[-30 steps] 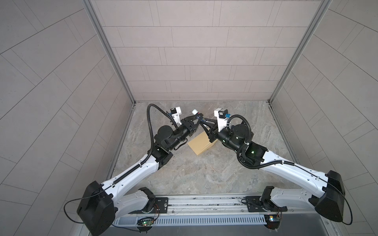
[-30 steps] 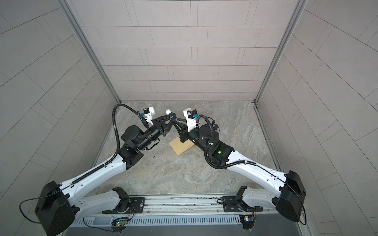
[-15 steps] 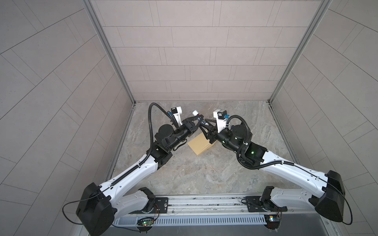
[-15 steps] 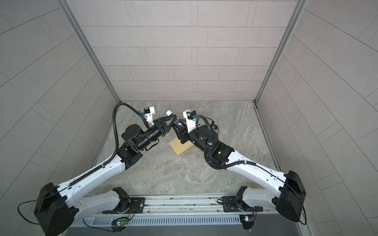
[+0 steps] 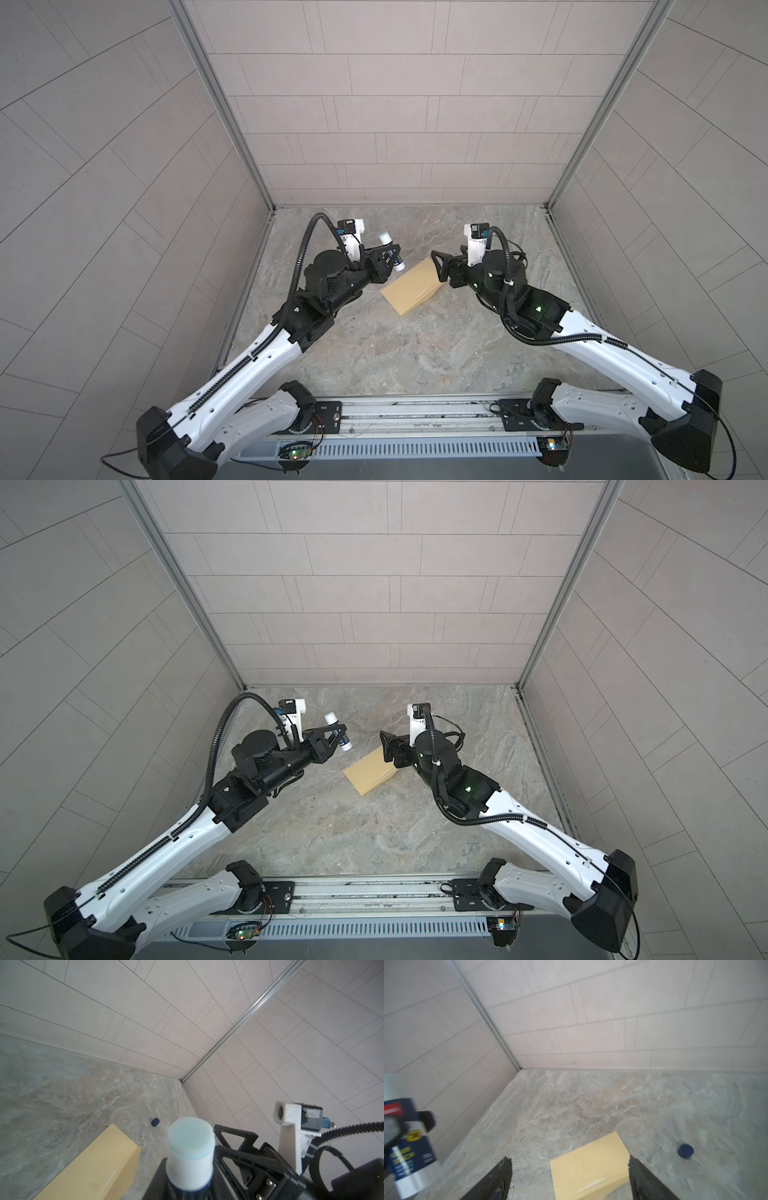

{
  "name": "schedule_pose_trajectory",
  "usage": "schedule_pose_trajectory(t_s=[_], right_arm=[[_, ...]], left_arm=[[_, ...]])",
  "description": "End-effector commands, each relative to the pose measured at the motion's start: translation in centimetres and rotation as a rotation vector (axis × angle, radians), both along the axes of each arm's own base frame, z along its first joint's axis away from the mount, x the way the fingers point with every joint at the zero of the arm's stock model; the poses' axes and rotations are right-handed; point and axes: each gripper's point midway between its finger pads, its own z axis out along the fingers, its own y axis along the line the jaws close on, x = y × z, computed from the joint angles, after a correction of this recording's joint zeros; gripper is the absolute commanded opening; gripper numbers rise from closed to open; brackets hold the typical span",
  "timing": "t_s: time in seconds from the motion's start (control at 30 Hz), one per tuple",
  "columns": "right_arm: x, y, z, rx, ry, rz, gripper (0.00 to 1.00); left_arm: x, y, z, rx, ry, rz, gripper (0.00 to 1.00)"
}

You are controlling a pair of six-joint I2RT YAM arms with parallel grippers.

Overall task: Place the letter into the envelope and seal it
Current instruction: 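Lower the open right gripper to the flap while the left gripper holds the glue stick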

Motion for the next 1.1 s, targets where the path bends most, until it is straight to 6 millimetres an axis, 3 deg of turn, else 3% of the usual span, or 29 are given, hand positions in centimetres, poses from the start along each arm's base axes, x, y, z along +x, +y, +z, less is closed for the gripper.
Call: schedule_pose_trajectory(t_s=[0.0, 0.3, 0.57, 0.9, 1.07], right_arm=[[0.3, -1.9, -3.2, -0.001, 0.164, -0.139, 0.96], [1.4, -2.6, -11.4, 0.134, 0.400, -0.337, 0.98], [2.1, -1.1, -17.6, 0.326, 0.547, -0.405, 0.90], [4.0, 0.8, -22.5, 0.407, 0.697, -0.414, 0.74], [4.7, 1.1, -24.6, 0.419, 0.750, -0.414, 0.60]], left_arm=[[-0.2, 1.2, 0.0, 0.121, -0.048, 0.025, 0.00], [-0.4, 1.4, -0.9, 0.139, -0.035, 0.025, 0.00], [-0.3, 1.4, -1.4, 0.153, -0.031, 0.026, 0.00], [-0.4, 1.6, -1.7, 0.167, -0.033, 0.030, 0.00], [-0.4, 1.8, -1.9, 0.178, -0.034, 0.039, 0.00]])
